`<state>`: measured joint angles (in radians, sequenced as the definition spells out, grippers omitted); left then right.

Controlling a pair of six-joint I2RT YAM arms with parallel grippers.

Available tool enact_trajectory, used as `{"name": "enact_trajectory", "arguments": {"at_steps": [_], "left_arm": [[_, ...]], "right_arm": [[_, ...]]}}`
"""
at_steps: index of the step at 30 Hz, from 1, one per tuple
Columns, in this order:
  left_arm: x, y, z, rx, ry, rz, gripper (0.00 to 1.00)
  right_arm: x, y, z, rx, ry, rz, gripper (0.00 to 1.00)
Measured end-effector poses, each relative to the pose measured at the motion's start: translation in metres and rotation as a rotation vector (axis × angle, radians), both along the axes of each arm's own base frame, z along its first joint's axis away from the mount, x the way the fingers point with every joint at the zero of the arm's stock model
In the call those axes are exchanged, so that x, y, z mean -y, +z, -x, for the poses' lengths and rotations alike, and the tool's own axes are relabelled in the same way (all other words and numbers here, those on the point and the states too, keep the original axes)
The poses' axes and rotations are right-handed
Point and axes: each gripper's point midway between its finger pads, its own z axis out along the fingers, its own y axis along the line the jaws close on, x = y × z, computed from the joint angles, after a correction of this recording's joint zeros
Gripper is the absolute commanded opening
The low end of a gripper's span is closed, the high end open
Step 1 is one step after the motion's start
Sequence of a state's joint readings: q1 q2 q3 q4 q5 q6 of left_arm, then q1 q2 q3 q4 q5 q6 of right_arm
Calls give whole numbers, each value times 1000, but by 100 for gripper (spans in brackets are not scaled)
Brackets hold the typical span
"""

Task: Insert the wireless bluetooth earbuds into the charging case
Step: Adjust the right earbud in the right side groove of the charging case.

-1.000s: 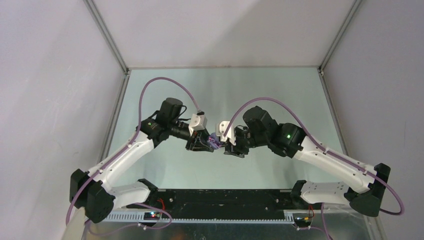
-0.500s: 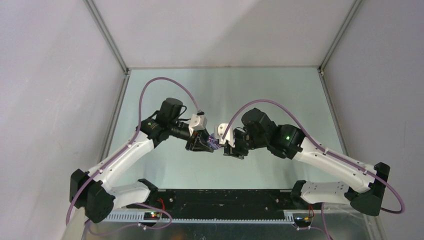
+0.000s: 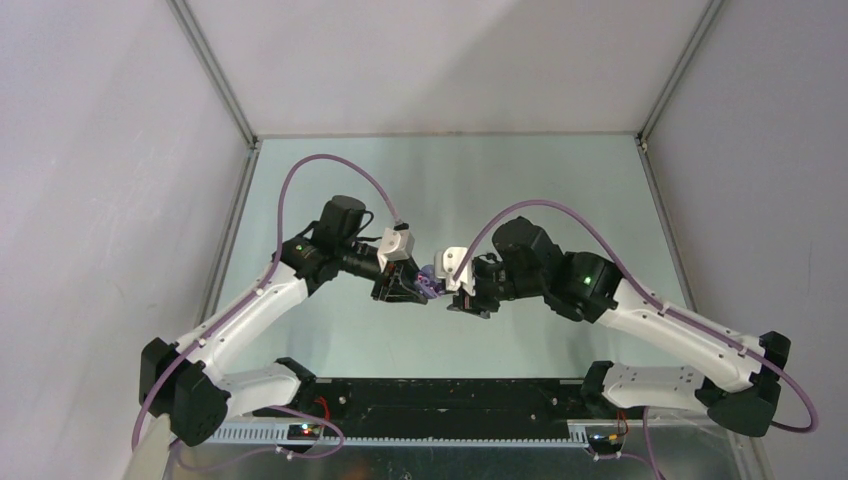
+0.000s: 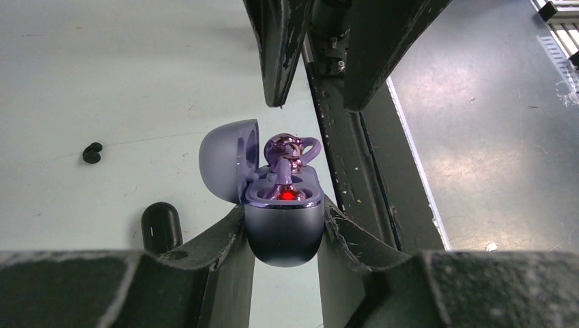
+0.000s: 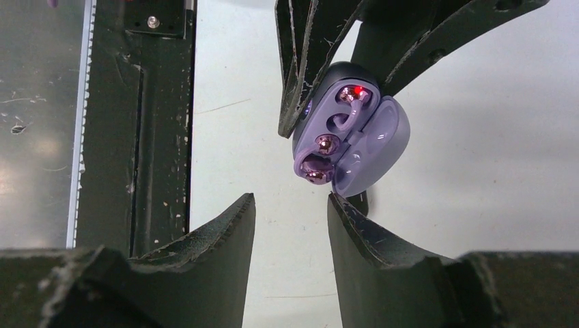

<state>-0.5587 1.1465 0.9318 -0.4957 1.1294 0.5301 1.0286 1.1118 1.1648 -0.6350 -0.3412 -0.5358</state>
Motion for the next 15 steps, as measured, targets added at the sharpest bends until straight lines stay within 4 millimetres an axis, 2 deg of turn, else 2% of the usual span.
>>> {"name": "enact_trajectory", "arguments": {"at_steps": [5,15], "left_arm": [[0,0,0,-6,2,-2,3],[0,0,0,-7,2,-2,4]], "right_arm": [[1,5,2,5,6,-16,48],[-7,-3,-1,-8,10,-3,48]]}}
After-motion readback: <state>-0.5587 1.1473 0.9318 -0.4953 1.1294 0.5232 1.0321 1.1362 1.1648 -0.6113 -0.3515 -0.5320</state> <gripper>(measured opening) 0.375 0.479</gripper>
